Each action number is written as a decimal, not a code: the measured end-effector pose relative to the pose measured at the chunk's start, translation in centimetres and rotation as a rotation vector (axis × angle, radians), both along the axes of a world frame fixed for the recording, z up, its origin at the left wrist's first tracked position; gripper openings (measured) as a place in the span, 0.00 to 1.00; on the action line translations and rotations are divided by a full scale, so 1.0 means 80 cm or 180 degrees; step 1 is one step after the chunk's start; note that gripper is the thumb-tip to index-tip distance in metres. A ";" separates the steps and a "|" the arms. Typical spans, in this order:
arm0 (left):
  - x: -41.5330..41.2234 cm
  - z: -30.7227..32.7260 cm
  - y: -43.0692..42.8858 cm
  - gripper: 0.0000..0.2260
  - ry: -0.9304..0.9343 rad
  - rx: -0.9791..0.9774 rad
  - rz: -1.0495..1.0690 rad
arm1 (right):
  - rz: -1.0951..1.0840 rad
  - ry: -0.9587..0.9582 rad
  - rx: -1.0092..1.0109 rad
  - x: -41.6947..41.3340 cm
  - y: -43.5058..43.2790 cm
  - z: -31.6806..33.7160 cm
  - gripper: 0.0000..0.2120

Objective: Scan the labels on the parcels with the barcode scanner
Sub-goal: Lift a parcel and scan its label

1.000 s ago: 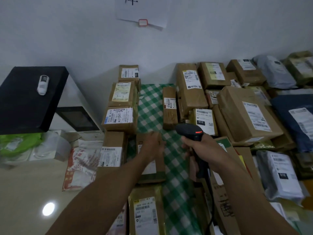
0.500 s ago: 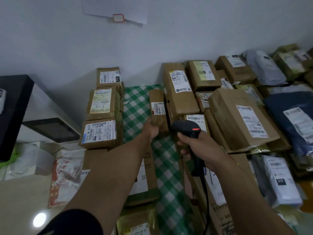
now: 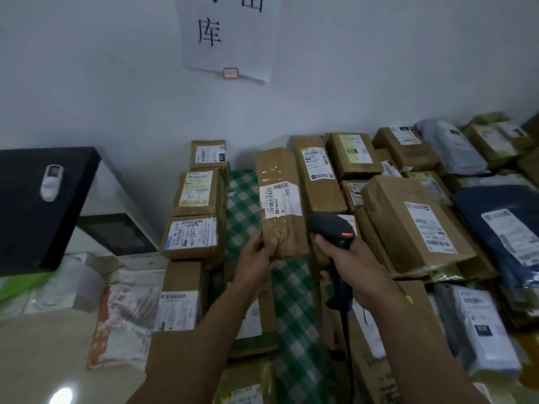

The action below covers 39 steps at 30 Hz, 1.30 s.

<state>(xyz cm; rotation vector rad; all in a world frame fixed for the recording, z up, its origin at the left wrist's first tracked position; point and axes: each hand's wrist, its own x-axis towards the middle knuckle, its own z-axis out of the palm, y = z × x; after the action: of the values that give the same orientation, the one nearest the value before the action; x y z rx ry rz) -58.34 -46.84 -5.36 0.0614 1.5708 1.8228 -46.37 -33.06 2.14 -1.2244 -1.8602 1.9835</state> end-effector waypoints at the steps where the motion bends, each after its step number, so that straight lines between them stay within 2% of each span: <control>1: 0.013 0.013 -0.015 0.14 0.0117 0.0020 -0.0047 | -0.0078 0.0085 0.0133 0.000 -0.007 0.006 0.08; 4: 0.043 0.048 -0.055 0.17 0.0495 0.0117 -0.0105 | -0.0204 0.0335 0.0496 0.002 -0.027 0.026 0.09; 7: 0.064 0.083 -0.079 0.18 0.0766 0.0146 -0.0249 | -0.0227 0.0587 0.0264 0.008 -0.053 0.048 0.08; 10: 0.072 0.107 -0.096 0.21 0.0655 0.0084 -0.0093 | -0.0224 0.0830 0.0113 0.019 -0.078 0.066 0.08; 14: 0.071 0.137 -0.113 0.27 0.0523 0.0095 -0.0062 | -0.0082 0.0819 0.0323 0.030 -0.102 0.084 0.14; 19: 0.066 0.162 -0.126 0.31 0.1014 -0.0215 0.0062 | 0.0122 0.0758 0.0604 0.048 -0.108 0.101 0.16; 23: 0.046 0.178 -0.141 0.29 0.1446 -0.0573 -0.0172 | 0.0430 0.0614 0.0963 0.067 -0.104 0.117 0.14; 27: 0.016 0.193 -0.149 0.26 0.1832 -0.0901 -0.0628 | 0.0982 0.0457 0.1206 0.080 -0.108 0.134 0.17; 32: -0.016 0.208 -0.150 0.22 0.2136 -0.1390 -0.1124 | 0.1215 0.0300 0.1562 0.083 -0.116 0.141 0.20; 36: -0.032 0.209 -0.154 0.22 0.2223 -0.1620 -0.1224 | 0.1408 0.0256 0.1557 0.084 -0.123 0.144 0.16; 39: -0.033 0.203 -0.158 0.18 0.2366 -0.1649 -0.1267 | 0.1531 0.0261 0.1559 0.082 -0.130 0.147 0.13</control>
<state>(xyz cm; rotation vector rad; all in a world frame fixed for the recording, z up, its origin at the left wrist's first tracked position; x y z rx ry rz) -60.98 -59.45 10.89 0.8214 2.2863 1.0771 -39.84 -43.47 13.91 -0.5899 -2.5629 1.5602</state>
